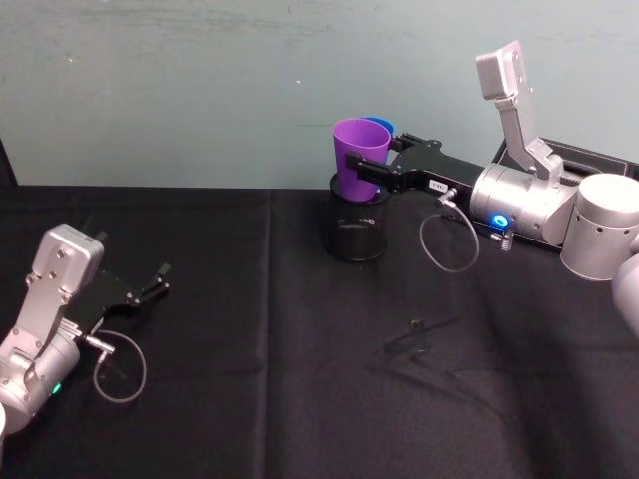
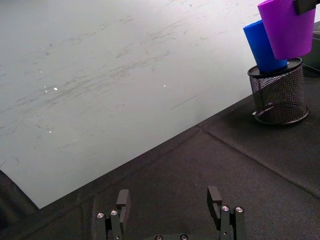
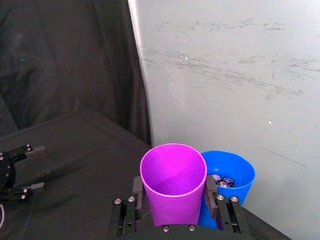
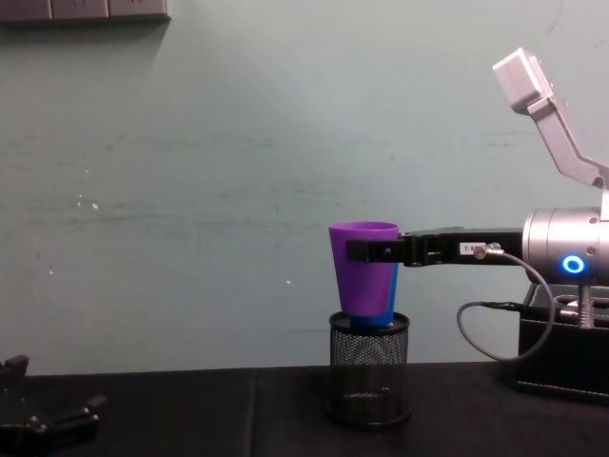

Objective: Pick up one cup with a gripper and tap it against the other cup.

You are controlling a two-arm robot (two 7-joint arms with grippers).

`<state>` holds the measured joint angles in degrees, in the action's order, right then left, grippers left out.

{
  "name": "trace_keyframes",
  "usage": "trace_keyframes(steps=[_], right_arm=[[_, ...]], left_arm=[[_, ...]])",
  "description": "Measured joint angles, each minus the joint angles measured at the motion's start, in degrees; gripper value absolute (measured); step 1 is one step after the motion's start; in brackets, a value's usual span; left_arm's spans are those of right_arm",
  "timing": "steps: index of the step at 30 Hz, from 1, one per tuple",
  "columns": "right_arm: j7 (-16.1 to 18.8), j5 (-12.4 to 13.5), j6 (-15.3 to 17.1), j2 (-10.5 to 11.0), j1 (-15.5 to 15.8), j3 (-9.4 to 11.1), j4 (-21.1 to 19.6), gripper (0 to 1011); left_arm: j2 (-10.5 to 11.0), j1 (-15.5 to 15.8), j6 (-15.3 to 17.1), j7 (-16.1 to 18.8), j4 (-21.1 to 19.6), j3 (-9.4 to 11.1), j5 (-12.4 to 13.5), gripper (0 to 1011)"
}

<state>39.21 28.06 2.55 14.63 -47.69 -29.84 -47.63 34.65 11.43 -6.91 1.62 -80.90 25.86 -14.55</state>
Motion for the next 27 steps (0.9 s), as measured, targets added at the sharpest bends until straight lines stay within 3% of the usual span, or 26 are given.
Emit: trace_keyframes(steps=[27], right_arm=[[-0.1, 0.0, 0.0, 0.0, 0.0, 0.0, 0.0, 721]], left_arm=[[0.0, 0.0, 0.0, 0.0, 0.0, 0.0, 0.0, 1012]])
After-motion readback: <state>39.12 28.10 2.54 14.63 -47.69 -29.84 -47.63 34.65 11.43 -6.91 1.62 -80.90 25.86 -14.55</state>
